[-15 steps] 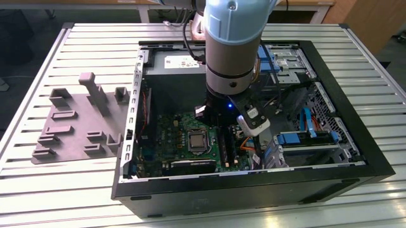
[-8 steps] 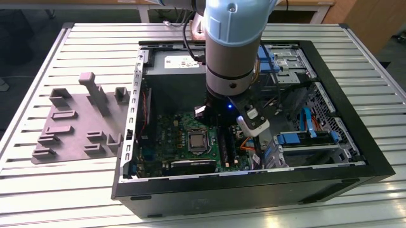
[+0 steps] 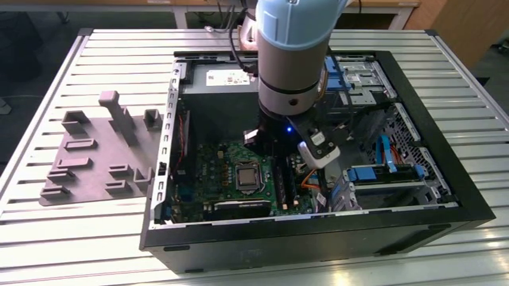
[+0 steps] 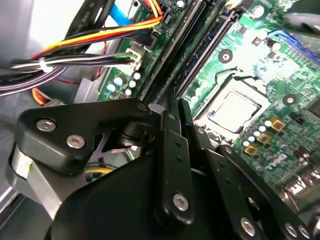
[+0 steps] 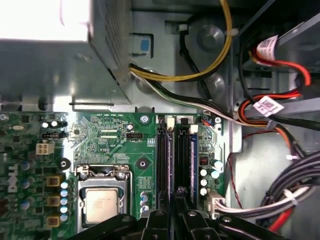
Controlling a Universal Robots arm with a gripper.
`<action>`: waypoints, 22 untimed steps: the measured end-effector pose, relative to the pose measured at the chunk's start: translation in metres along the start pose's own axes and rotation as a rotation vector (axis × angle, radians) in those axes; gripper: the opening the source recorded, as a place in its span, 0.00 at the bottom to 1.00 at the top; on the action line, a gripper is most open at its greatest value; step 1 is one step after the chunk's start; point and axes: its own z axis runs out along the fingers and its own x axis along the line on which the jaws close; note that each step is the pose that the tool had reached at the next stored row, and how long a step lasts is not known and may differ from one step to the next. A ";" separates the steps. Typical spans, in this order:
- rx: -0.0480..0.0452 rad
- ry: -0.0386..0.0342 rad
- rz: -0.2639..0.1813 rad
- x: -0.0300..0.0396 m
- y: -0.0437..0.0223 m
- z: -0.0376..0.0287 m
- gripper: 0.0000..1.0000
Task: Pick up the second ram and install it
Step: 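Insert the second ram into the second slot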
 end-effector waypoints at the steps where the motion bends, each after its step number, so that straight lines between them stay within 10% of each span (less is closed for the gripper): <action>1: 0.0001 0.0000 0.000 -0.0003 0.0001 -0.0034 0.19; 8: 0.0000 0.0001 0.000 -0.0016 0.0010 -0.0232 0.19; 22: 0.0004 -0.0003 0.000 -0.0016 0.0010 -0.0235 0.11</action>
